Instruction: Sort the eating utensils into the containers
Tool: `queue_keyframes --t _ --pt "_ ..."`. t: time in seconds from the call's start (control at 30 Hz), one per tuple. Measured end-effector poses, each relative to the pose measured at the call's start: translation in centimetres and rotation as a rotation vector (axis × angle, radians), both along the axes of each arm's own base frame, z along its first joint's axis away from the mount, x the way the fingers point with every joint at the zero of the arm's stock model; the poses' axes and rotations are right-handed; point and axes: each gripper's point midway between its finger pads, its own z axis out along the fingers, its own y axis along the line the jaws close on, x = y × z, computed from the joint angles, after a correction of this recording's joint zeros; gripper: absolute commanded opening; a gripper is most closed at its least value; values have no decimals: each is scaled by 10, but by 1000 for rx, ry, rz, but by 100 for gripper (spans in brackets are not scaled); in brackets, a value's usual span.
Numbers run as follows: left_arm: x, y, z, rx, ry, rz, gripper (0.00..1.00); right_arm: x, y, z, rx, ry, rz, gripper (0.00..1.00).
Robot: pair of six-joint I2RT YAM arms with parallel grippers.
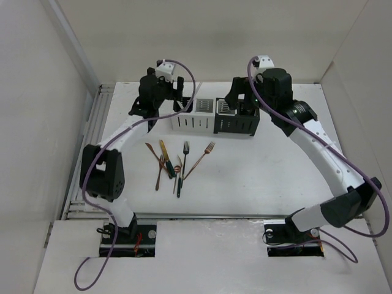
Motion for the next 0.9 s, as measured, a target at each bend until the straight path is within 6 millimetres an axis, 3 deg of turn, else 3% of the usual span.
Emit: queue_keyframes --t 0.07,0.13,0.23,0.3,0.4,0.53,0.6,0.7,0.9 --pt "-20 -1 27 62 -13 -44 84 -13 -7 -5 -1 10 -2 100" --pt "-55 -17 46 150 -15 -186 85 -22 -12 -6 4 7 -3 100" --pt "-117 -55 46 251 26 -443 85 -34 -19 -10 11 20 1 100" --pt "-154 -84 21 303 113 -604 85 -37 -28 -12 16 30 -13 100" --pt "-196 -118 -49 369 330 -787 86 -39 -44 -13 24 37 -49 100" --pt "-222 -123 -137 452 600 -832 86 -53 -60 -10 28 30 -77 100" --pt "-227 -120 -165 489 682 -816 85 -61 -64 -6 30 19 -80 100" --pt "-224 -118 -191 525 743 -765 83 -70 -69 -3 34 5 -87 100" --pt "-209 -109 -224 580 804 -659 71 -79 -78 -9 18 11 -106 100"
